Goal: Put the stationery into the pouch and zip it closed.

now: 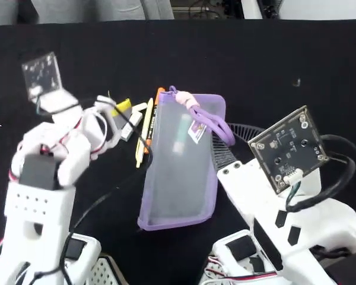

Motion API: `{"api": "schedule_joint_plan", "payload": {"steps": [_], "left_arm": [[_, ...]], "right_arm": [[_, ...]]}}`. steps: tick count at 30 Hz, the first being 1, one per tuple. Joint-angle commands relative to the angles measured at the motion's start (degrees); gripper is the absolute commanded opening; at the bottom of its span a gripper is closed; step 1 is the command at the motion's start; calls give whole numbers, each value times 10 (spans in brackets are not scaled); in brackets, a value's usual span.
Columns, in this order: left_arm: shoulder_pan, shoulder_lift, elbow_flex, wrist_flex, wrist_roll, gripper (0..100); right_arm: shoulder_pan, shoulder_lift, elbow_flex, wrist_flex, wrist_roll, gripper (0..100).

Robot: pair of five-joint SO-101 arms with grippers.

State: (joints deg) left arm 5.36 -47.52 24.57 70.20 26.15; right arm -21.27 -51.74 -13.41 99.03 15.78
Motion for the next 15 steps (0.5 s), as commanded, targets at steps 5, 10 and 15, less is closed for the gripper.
{"api": "schedule_joint_plan", "payload": {"steps": [5, 10, 15], "left_arm": [[-13, 28, -55, 84, 4, 251], [-61, 28, 45, 4, 4, 251], [-113, 28, 136, -93, 4, 251]], "right_arm": [[-6, -10, 16, 12, 9, 15], [14, -12, 125, -88, 51, 15], [98, 0, 177, -266, 51, 15]]}}
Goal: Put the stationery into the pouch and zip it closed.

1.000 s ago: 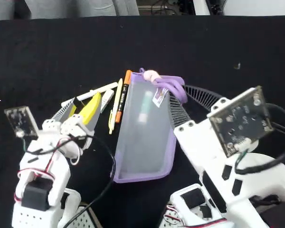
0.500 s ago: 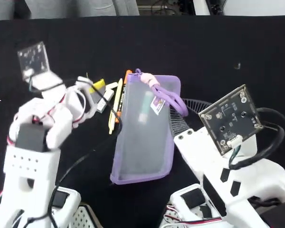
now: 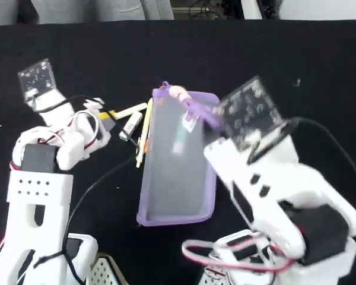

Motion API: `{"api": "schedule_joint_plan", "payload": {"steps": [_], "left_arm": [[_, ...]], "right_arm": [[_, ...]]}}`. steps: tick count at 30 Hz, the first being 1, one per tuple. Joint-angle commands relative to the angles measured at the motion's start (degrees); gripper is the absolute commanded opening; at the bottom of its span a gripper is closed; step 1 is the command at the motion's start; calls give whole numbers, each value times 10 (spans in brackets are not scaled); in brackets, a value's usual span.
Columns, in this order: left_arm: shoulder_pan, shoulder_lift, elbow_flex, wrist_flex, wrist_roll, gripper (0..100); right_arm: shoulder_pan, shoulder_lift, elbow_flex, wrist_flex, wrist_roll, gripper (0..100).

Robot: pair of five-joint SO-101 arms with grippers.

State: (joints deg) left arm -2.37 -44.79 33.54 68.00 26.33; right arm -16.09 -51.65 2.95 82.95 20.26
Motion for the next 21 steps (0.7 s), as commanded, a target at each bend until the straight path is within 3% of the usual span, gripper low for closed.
{"api": "schedule_joint_plan", "payload": {"steps": [1, 6, 10, 15, 21], "left_arm": [[-43, 1, 68, -91, 2, 251], [-51, 1, 196, -218, 2, 248], [-51, 0, 262, -298, 4, 246], [-51, 0, 317, -361, 2, 246], [-46, 0, 349, -411, 2, 246]], "right_arm": [[62, 5, 18, -135, 6, 15], [98, 63, 12, -249, 9, 15], [99, 122, -22, -302, 59, 15], [101, 191, -103, -334, 111, 15], [101, 274, -255, -338, 122, 15]]}}
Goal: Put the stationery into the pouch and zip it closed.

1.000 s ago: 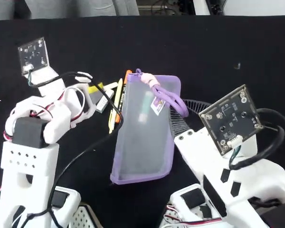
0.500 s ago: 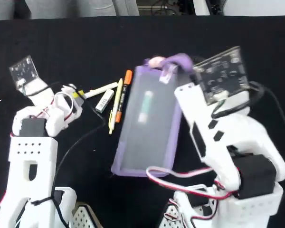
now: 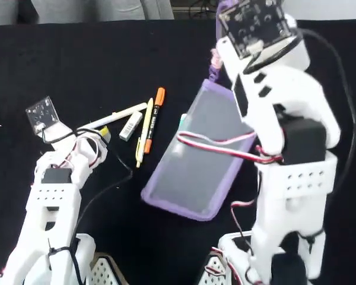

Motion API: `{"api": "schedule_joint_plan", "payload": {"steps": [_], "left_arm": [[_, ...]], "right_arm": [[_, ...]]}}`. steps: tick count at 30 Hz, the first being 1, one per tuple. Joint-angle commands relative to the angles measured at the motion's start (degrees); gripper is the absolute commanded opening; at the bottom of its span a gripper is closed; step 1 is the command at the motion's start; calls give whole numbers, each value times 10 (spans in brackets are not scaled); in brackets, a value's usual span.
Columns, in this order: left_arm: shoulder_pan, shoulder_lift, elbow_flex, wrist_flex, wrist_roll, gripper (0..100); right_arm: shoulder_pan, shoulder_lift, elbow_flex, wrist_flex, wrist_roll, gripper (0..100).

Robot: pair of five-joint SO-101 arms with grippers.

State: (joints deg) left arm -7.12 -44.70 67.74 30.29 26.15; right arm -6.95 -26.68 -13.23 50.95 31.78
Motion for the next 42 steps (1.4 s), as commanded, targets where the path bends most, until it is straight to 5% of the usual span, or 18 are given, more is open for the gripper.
{"api": "schedule_joint_plan", "payload": {"steps": [1, 21, 33, 42], "left_arm": [[2, -1, 13, -40, 4, 246], [19, 4, 24, -54, 3, 246], [45, 0, 33, -55, 2, 246], [45, 0, 33, -55, 2, 246]], "right_arm": [[10, 39, -121, -18, 7, 15], [10, 391, -611, -84, 7, 14], [7, 526, -631, -315, 32, 12], [-8, 569, -647, -244, 90, 11]]}}
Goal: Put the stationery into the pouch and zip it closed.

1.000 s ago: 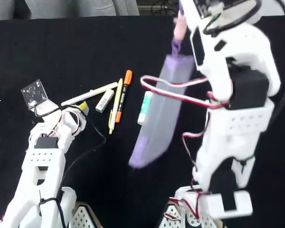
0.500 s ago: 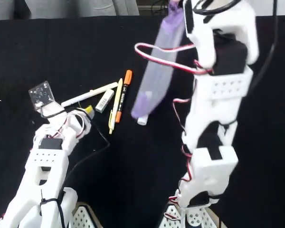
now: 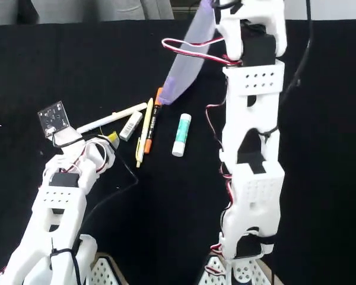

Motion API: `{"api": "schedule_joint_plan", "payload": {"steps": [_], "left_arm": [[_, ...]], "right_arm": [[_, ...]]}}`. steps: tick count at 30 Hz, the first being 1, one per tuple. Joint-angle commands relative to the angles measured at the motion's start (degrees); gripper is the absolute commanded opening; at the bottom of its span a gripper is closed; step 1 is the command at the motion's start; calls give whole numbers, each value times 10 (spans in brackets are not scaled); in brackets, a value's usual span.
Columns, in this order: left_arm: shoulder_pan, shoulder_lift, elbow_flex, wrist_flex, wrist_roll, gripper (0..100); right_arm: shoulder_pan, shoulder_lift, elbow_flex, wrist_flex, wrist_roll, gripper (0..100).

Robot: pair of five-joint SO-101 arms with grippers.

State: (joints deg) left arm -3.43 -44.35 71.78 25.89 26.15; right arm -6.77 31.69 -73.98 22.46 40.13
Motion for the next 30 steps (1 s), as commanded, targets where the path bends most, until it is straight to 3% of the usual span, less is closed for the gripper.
{"api": "schedule_joint_plan", "payload": {"steps": [1, 12, 19, 25, 30], "left_arm": [[8, -4, -7, -11, 2, 246], [8, -4, -8, -11, 2, 246], [7, -4, -8, -11, 2, 246], [5, -4, -8, -11, 2, 248], [3, -4, -7, -11, 2, 248]], "right_arm": [[-10, -19, -45, 72, 3, 11], [-11, -55, -217, 456, -43, 12], [-17, -90, -215, 624, -48, 12], [-79, -116, -215, 769, -45, 12], [-116, -133, -209, 788, -79, 12]]}}
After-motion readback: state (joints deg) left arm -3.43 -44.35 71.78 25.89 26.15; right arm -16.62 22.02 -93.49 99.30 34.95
